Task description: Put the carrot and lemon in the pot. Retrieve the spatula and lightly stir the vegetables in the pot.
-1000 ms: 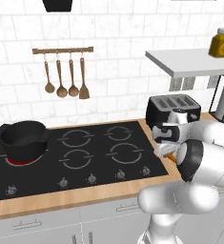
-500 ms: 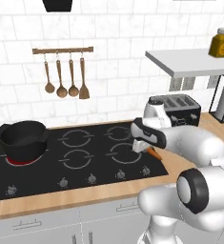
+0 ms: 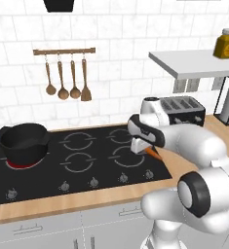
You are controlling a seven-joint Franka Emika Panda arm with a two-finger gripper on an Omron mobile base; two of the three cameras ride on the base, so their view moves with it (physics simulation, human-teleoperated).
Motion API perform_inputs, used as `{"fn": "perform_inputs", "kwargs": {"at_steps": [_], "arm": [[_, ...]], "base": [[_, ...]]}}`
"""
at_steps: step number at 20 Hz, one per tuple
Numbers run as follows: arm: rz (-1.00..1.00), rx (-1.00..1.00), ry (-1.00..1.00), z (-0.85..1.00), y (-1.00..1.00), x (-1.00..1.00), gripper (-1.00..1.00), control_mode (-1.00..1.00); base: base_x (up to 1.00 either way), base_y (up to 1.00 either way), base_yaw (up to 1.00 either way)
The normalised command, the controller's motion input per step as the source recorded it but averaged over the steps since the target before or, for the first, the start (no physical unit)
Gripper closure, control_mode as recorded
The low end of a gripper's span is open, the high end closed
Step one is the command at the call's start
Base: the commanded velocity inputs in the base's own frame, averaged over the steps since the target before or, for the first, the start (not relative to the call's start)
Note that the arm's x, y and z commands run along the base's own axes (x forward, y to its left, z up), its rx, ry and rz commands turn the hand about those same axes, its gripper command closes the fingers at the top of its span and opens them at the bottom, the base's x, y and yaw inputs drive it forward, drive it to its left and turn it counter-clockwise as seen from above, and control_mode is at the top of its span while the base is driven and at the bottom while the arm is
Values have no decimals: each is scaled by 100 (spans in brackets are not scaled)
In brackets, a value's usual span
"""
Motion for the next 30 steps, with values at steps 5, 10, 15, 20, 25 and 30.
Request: {"fn": "perform_inputs", "kwargs": {"at_steps": [5, 10, 15, 20, 25, 30], "arm": [[0, 0, 0, 0, 4, 0, 100, -100], [0, 0, 1, 0, 8, 0, 100, 100], [0, 0, 0, 0, 0, 0, 100, 100], [0, 0, 0, 0, 0, 0, 100, 100], [0, 0, 0, 0, 0, 0, 100, 100], [0, 0, 0, 0, 0, 0, 100, 100]], "base": [[0, 0, 0], [0, 70, 0], [0, 99, -3], [0, 57, -11], [0, 28, -14], [0, 16, -5]]}}
